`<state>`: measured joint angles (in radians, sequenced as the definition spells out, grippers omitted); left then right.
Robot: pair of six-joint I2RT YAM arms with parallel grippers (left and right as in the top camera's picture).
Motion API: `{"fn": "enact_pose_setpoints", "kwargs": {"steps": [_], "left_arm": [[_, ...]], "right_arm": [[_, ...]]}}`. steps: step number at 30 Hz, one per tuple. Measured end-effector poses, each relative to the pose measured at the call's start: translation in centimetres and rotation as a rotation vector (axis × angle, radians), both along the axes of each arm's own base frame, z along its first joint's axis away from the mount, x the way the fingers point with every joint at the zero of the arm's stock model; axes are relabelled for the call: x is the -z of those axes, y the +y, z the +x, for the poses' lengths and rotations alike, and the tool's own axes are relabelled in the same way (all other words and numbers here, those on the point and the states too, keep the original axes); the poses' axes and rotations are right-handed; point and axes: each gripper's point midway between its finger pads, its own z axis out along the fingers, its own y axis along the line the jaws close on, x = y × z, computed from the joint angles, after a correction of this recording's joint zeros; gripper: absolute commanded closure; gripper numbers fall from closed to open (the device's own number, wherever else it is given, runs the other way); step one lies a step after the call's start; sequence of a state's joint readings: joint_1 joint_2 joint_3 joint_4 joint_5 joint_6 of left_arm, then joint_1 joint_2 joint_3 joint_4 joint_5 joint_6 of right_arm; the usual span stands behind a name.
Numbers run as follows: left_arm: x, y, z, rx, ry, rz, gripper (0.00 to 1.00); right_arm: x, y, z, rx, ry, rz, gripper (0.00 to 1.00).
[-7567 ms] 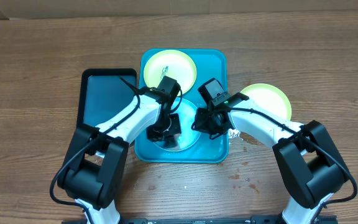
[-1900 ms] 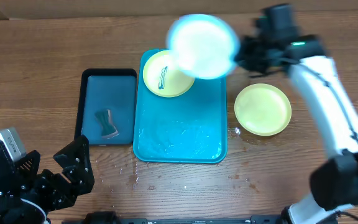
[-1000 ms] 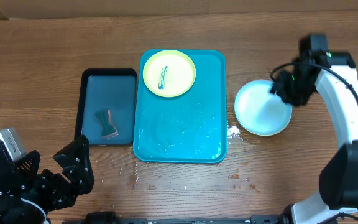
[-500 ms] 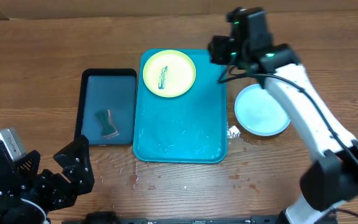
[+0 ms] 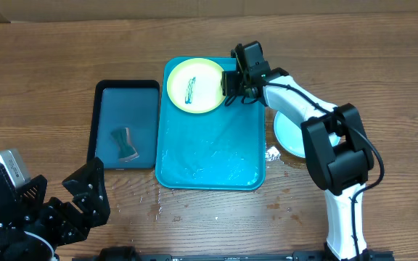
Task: Clean dirty plates on tray and stack at the side
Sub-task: 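Grasp the remaining yellow plate rim with the right gripper and tilt it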
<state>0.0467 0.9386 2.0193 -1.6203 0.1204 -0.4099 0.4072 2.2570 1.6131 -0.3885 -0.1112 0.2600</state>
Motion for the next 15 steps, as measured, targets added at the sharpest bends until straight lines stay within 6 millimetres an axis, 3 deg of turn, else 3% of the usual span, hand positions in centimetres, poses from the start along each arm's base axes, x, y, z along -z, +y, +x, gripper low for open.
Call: {"fn": "enact_pose_setpoints", "kwargs": {"steps": [1,10,12,15], "left_arm": [[0.0,0.0,0.0,0.000,0.000,0.000,0.00],[0.0,0.0,0.0,0.000,0.000,0.000,0.00],[0.0,0.0,0.0,0.000,0.000,0.000,0.00],[0.0,0.0,0.0,0.000,0.000,0.000,0.00]], "right_arm": [[0.3,0.1,-0.2,-0.006,0.010,0.004,0.96],[-0.3,-0.3,-3.6,-0.030,0.151,0.002,0.96],[-1.5,-0.7,-4.5,-0.029,0.170,-0.007,0.96],[-5.9,-1.4,-5.7,-0.029,0.153,-0.003,0.96]]}}
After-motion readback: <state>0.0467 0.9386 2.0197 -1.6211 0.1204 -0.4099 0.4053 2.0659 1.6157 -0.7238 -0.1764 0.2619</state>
